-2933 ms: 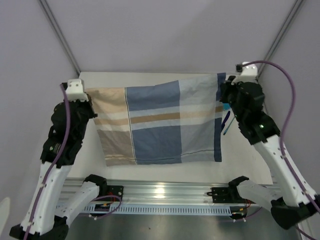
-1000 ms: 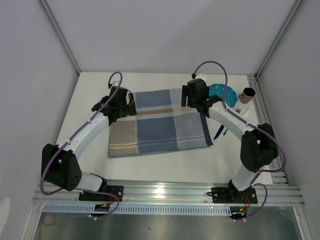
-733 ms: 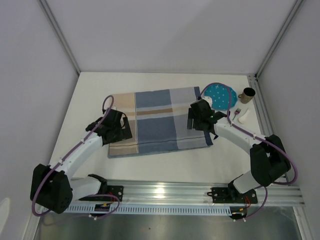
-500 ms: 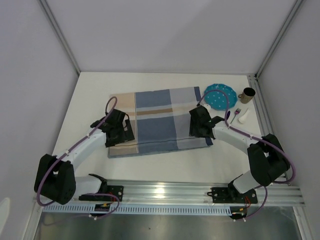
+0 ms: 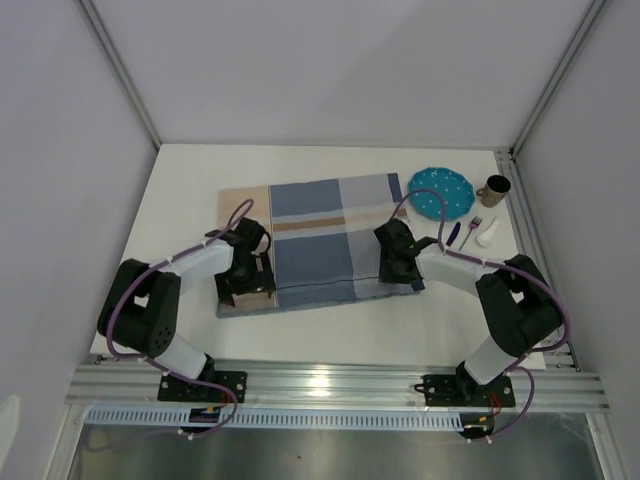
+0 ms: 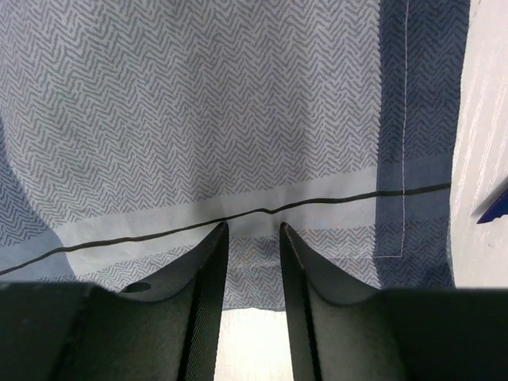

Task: Set the dinner table for one person
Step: Flatten out the napkin at the center of the board.

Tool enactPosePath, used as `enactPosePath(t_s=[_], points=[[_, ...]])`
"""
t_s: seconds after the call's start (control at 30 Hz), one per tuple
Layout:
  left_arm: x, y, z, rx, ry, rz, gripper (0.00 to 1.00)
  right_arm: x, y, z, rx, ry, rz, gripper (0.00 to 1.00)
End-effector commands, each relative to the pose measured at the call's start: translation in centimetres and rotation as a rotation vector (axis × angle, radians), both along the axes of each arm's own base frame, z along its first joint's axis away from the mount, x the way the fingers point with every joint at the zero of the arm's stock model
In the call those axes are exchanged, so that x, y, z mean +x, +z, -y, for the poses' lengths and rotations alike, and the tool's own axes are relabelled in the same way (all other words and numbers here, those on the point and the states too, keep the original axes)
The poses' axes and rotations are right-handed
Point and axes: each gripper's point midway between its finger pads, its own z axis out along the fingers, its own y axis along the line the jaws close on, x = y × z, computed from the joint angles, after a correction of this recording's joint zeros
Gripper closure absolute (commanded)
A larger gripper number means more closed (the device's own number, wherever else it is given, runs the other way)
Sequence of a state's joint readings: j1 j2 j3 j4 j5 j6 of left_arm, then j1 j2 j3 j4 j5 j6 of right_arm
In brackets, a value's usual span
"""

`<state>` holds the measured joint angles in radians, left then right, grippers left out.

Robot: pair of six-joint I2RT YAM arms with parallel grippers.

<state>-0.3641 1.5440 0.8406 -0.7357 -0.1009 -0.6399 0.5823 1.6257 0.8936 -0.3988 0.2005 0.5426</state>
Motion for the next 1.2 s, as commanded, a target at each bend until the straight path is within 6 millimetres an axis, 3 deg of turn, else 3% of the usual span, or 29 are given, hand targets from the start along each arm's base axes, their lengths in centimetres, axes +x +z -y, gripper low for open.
enactPosePath(t_s=[0.0, 0.2, 0.43, 0.53, 0.63, 0.7, 0.77, 0.83, 0.9, 0.93, 1.0, 1.07, 1.13, 1.17], points=[[-1.8, -0.1, -0.2, 0.014, 0.013, -0.056, 0.01, -3.5, -2.4, 0.8, -0.005, 0.001, -0.121, 0.66], [-2.4, 0.0, -1.1, 0.055, 0.021, -0.073, 0.01, -7.4, -2.5, 2.2, 0.000, -0.006, -0.216, 0.70], [-1.1, 1.1, -1.9, 0.124, 0.027, -0.066, 0.01, -10.2, -1.0, 1.0, 0.089, 0.089, -0.301, 0.70], [-0.6, 1.8, -2.5, 0.148, 0.038, -0.055, 0.01, -10.8, -0.4, 1.1, 0.097, 0.100, -0.296, 0.69], [-0.5, 3.1, -2.5, 0.133, 0.047, 0.005, 0.01, -9.5, 1.6, 1.1, 0.123, 0.110, -0.174, 0.65], [-0.1, 5.4, -1.8, 0.070, 0.033, 0.127, 0.01, -7.9, 3.4, 1.3, 0.127, 0.092, -0.066, 0.60], [0.6, 7.8, -1.1, 0.039, -0.003, 0.257, 0.01, -5.7, 7.0, 1.2, 0.154, 0.072, 0.087, 0.51], [2.0, 13.4, -1.0, 0.032, -0.029, 0.469, 0.01, -3.3, 10.8, 2.2, 0.121, 0.047, 0.264, 0.43], [2.5, 17.3, -1.3, 0.043, -0.056, 0.598, 0.01, -1.1, 15.6, 2.4, 0.129, 0.027, 0.417, 0.41], [3.7, 22.2, -1.8, 0.058, -0.062, 0.719, 0.01, 0.0, 18.2, 3.0, 0.118, -0.004, 0.511, 0.38], [3.8, 25.7, -2.9, 0.114, -0.065, 0.793, 0.01, 1.5, 23.2, 3.1, 0.120, 0.004, 0.648, 0.33], [4.6, 31.0, -3.2, 0.090, -0.043, 0.947, 0.01, 2.6, 26.3, 3.6, 0.109, -0.027, 0.747, 0.25], [5.0, 32.3, -2.5, 0.032, -0.039, 1.029, 0.01, 3.5, 28.4, 4.2, 0.105, -0.078, 0.812, 0.26], [5.5, 30.9, -3.1, 0.050, 0.023, 1.031, 0.01, 3.7, 28.5, 4.4, 0.098, -0.099, 0.824, 0.26]])
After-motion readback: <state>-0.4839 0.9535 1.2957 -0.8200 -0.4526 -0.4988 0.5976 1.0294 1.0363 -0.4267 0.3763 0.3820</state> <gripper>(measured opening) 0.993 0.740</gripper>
